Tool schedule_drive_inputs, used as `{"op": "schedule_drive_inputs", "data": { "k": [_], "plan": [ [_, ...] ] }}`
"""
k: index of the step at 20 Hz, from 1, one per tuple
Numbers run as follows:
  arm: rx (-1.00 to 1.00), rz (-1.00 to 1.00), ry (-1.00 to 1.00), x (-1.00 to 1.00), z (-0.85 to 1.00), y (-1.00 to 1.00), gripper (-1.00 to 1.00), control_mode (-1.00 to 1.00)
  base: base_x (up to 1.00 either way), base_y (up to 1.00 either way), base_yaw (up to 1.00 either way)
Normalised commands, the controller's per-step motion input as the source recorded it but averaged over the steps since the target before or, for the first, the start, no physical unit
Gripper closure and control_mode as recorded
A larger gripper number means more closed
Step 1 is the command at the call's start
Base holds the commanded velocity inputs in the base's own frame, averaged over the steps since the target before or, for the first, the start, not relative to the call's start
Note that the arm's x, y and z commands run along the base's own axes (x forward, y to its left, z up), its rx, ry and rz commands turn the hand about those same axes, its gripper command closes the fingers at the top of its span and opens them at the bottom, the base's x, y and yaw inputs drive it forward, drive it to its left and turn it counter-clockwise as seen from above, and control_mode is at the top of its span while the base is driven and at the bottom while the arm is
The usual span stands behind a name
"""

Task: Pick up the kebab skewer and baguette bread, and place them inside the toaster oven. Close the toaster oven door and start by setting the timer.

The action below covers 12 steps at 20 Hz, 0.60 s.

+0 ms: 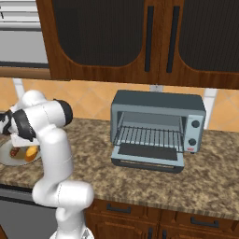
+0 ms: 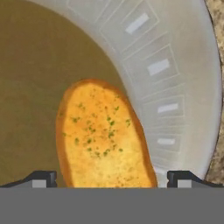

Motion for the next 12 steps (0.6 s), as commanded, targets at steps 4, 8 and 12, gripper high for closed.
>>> {"op": "schedule_drive_inputs", "data": {
  "k": [4,8,12],
  "plan": [
    [0.0,0.0,-0.06,0.0,-0.33,0.0,-1.0,-1.0,0.0,0.0,0.0],
    [0.01,0.0,-0.09,0.0,-0.33,-0.07,1.0,-1.0,0.0,0.0,0.0],
    [0.02,0.0,-0.13,0.0,-0.41,-0.15,1.0,-1.0,0.0,0.0,0.0]
  ]
}}
